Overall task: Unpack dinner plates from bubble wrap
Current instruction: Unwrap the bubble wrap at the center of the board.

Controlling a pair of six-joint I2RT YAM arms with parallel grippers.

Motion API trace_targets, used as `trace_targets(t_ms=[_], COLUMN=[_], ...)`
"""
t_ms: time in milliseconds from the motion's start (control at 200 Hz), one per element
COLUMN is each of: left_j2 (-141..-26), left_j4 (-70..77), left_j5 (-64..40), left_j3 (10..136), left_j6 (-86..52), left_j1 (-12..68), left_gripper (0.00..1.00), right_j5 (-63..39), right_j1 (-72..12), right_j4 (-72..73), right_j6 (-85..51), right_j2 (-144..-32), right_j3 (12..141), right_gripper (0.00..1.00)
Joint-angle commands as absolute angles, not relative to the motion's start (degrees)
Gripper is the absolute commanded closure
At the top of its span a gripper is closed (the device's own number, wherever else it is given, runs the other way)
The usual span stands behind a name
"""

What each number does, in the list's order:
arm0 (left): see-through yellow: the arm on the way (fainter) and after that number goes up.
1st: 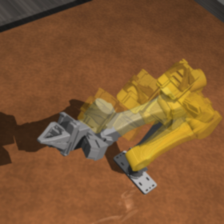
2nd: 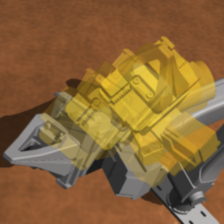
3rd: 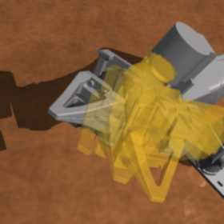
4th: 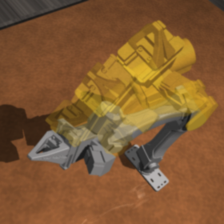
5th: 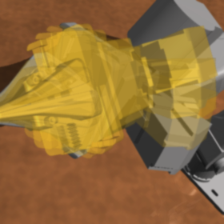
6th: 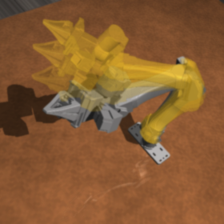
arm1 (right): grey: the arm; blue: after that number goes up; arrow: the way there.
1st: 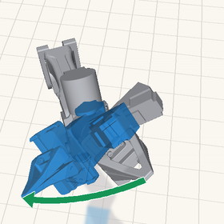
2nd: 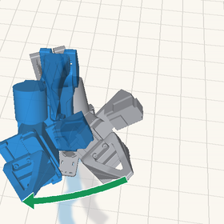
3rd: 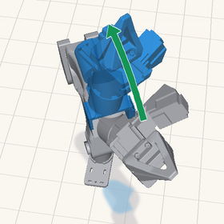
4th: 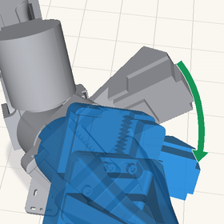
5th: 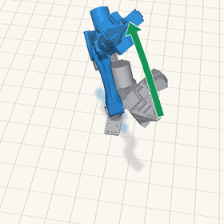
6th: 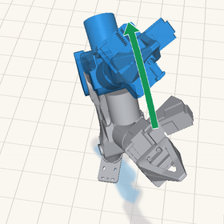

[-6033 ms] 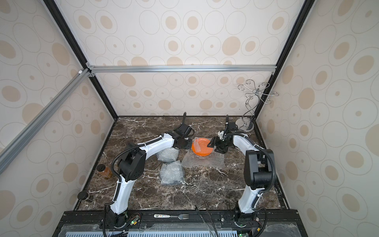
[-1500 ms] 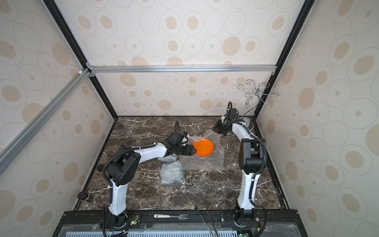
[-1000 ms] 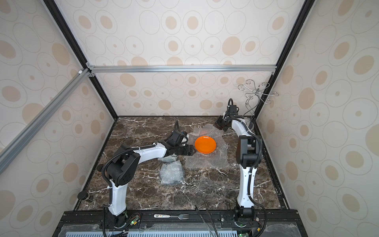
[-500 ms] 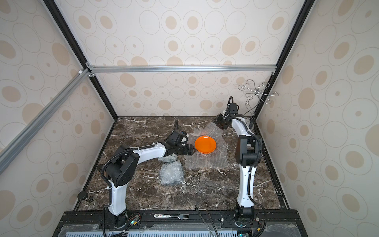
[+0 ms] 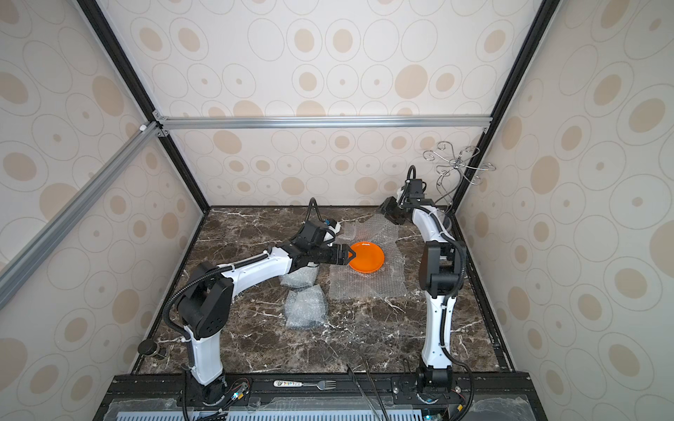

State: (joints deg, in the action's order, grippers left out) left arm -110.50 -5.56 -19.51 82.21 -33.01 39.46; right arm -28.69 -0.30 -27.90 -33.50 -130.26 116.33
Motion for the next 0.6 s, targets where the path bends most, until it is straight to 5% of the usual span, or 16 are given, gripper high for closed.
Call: trace_targets(t_ms=[0,590], left_j2=[-111.8,-133.9], left_j4=[-6.7,-5.8], left_j5=[-21.6,-24.4], left_j3=[86.8,112.3], left_j6=[-30.7,-27.8], left_j1=[39.8,40.2], left_gripper=[0.15,0.15], right_j5=[-29.1,-32.9], right_j1=[-0.5,-0.7], right_j4=[-29.9,-29.0], right_j6=[-31.4,-28.4], right_j2=[-126.1,-102.2], right_j3=[114.6,85.4], right_gripper=[0.47,0.45])
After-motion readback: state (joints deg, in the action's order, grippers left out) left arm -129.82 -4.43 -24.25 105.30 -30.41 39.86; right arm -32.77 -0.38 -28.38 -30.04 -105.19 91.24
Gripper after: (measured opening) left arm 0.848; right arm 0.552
